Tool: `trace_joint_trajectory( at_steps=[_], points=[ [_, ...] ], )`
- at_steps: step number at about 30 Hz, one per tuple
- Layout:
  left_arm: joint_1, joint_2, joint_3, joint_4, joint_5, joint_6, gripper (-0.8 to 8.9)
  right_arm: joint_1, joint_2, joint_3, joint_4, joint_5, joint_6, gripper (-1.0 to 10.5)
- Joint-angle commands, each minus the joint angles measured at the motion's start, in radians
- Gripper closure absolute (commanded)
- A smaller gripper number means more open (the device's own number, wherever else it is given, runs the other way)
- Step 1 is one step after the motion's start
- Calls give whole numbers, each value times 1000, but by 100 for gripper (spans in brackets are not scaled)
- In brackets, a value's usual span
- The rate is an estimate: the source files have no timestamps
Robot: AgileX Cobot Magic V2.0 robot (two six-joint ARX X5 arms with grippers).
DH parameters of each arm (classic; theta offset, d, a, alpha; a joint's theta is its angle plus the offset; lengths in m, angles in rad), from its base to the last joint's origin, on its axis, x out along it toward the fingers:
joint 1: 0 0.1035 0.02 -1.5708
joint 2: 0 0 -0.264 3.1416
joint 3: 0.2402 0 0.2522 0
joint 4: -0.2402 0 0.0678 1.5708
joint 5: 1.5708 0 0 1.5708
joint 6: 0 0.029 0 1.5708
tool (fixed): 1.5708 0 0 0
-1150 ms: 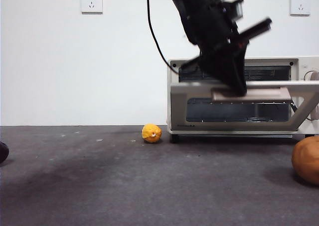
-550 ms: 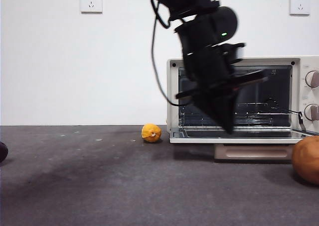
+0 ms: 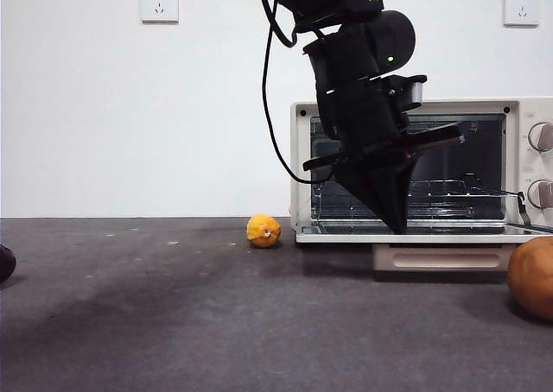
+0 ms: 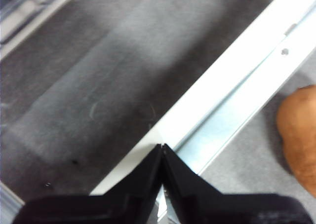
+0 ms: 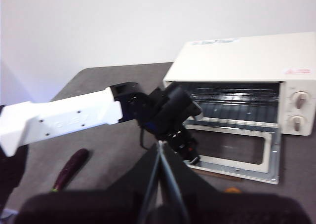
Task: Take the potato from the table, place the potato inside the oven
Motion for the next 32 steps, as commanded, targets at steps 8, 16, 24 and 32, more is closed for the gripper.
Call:
trace_joint_trajectory(
  at_steps=[8, 16, 24, 32],
  points=[
    [-20, -68, -10, -64, 9, 23, 820, 0, -5, -2, -21, 7, -18, 946],
    [-27, -266, -10, -90, 11, 47, 820, 0, 11, -2, -21, 7, -28, 946],
    [-27, -552, -10, -144, 15, 85, 820, 0, 100, -16, -21, -2, -27, 941],
    [-25, -802, -10, -292, -62, 126, 820, 0, 224, -112, -22, -20, -11, 711]
  ],
)
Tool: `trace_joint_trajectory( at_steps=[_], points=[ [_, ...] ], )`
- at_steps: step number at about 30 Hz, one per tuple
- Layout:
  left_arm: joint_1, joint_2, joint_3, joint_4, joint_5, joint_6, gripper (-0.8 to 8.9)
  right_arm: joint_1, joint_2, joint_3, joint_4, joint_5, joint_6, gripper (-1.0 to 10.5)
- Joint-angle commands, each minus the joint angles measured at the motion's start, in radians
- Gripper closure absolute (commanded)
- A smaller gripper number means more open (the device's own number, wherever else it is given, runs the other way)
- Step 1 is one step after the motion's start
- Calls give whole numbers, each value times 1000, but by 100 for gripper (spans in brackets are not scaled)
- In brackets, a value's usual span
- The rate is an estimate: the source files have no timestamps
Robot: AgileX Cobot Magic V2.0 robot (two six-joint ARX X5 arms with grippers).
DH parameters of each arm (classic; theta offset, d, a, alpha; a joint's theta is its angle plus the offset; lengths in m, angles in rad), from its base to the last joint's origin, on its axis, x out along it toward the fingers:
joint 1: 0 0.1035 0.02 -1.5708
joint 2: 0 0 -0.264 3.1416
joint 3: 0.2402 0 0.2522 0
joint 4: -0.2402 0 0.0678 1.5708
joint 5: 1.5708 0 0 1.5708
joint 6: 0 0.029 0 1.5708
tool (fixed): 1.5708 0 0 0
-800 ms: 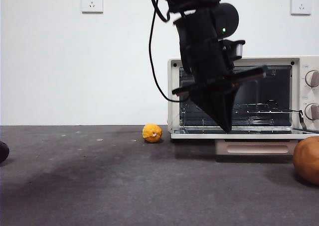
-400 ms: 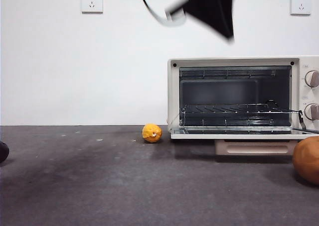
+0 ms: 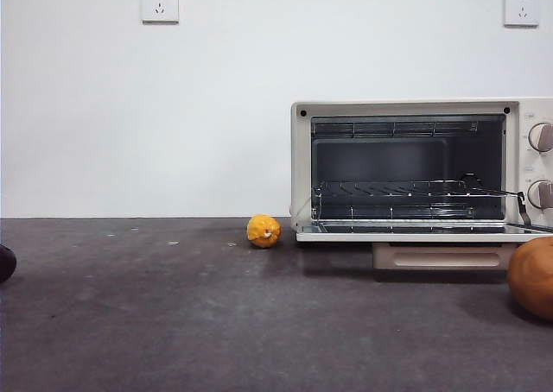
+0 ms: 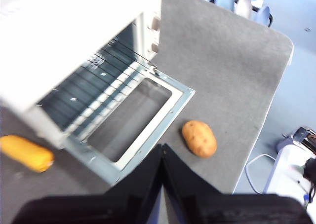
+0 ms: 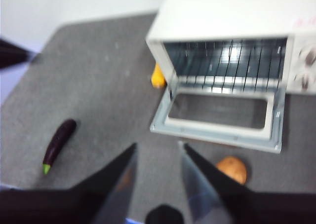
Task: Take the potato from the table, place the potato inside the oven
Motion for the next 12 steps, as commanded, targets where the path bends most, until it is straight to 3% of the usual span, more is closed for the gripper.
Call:
trace_joint_trajectory(
  at_steps=[1, 8, 12],
  points=[
    [2, -60, -10, -66, -52, 27, 820, 0, 28, -54, -23, 0, 10, 686],
    [2, -180, -11, -94, -85, 29, 820, 1, 89, -206, -23, 77, 25, 323],
    [2, -222, -12, -94, -85, 41, 820, 1, 137, -287, -23, 102, 36, 309]
  ],
)
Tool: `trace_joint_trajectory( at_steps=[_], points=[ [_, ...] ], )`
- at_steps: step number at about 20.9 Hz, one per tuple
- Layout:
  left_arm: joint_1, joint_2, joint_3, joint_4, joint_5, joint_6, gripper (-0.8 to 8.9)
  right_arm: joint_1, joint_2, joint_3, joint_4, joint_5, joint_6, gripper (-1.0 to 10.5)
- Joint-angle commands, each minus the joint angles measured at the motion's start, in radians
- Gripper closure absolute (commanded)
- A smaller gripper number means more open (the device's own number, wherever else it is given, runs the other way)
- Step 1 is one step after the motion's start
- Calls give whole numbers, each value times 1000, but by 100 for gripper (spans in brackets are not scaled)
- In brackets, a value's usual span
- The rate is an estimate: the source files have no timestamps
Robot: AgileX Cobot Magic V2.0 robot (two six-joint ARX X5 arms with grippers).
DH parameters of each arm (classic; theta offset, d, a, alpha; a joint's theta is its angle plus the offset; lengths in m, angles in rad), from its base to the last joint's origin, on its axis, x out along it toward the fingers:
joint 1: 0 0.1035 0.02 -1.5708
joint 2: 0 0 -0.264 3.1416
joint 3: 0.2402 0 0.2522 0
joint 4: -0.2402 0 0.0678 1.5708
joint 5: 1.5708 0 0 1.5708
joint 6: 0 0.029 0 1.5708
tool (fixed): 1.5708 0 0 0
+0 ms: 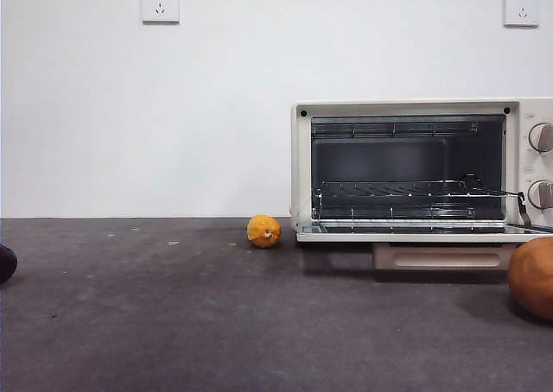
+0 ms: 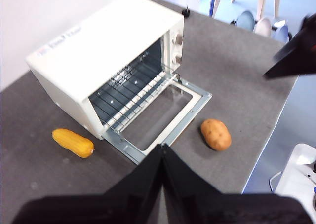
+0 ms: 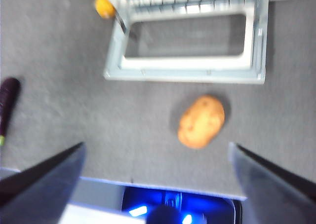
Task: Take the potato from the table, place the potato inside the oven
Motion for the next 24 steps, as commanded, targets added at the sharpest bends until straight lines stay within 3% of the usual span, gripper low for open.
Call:
trace_joint_trajectory(
  at_steps=[1, 6, 7, 9, 12, 18, 24],
  points=[
    [1, -24, -15, 4, -3, 16, 820, 1, 37, -61, -22, 47, 21, 309],
    [1, -126, -193, 4, -4, 16, 820, 2, 161, -175, -21, 155, 74, 303],
    [1, -151, -259, 4, -4, 16, 820, 2, 193, -190, -16, 168, 79, 251],
    [2, -201, -386, 4, -5, 13, 820, 13, 257, -212, 11, 172, 100, 153],
    [2, -278, -517, 4, -11, 6, 820, 75, 345, -230, 80, 172, 143, 146],
    [2, -418, -558, 4, -11, -32, 819, 224, 417, -278, 274, 203, 363, 146],
    [1, -592, -558, 4, -20, -89, 819, 243, 419, -344, 294, 290, 433, 153]
  ],
)
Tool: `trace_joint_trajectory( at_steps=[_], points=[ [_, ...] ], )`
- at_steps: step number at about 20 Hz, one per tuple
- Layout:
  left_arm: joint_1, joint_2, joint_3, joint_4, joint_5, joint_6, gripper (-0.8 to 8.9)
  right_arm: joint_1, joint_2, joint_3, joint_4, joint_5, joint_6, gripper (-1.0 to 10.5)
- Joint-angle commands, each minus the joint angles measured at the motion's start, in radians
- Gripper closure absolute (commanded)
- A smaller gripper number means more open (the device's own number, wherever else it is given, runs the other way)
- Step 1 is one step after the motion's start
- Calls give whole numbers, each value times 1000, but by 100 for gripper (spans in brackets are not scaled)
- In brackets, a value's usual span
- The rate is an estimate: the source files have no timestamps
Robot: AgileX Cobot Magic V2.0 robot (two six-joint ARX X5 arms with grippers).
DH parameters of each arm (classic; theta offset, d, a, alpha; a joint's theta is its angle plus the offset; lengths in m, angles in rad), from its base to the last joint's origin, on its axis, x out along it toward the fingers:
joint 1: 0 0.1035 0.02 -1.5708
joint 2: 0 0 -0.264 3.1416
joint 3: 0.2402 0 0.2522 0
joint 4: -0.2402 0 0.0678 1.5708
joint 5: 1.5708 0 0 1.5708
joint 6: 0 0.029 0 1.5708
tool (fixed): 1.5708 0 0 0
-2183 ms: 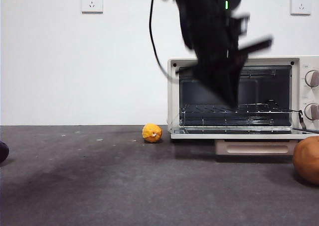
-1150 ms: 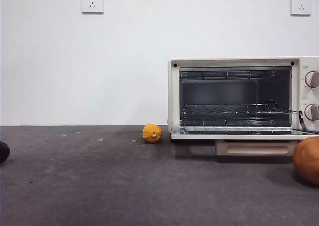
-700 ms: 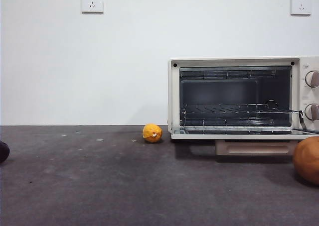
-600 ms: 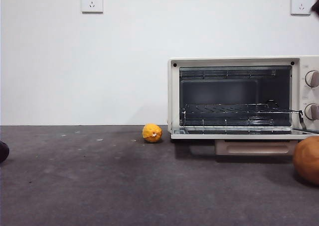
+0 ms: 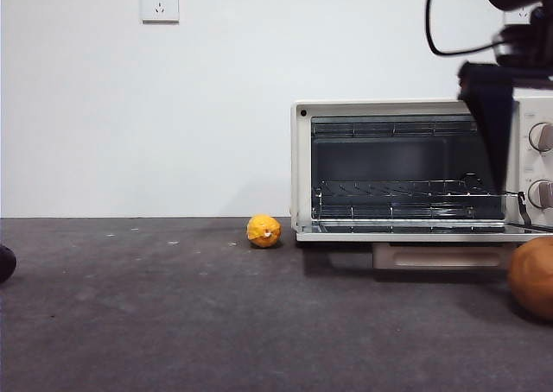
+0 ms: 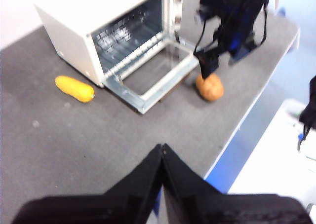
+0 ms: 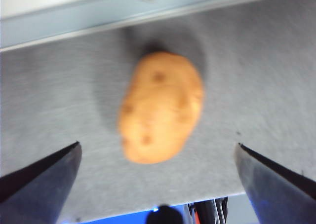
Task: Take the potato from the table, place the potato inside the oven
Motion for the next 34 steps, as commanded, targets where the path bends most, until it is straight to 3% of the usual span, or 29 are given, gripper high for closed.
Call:
trace_joint_trajectory(
  at_steps=[1, 5, 11, 20, 24, 30, 34],
  points=[
    [1, -60, -6, 4, -27, -42, 819, 2, 6, -34, 15, 16, 34, 153],
    [1, -140, -6, 4, -128, -86, 819, 2, 8, -101, 113, 15, 79, 160],
    [1, -175, -6, 4, -131, -107, 819, 1, 25, -176, 263, 32, 108, 171],
    [1, -173, -6, 4, -131, -107, 819, 22, 129, -175, 286, 31, 129, 747],
    [1, -171, -6, 4, -135, -107, 819, 35, 121, -174, 283, 31, 128, 767],
    [1, -171, -6, 4, -187, -107, 819, 101, -34, -57, 125, 29, 20, 793],
    [1, -170, -6, 4, -230, -108, 819, 113, -96, 33, 243, 55, -78, 793]
  ],
)
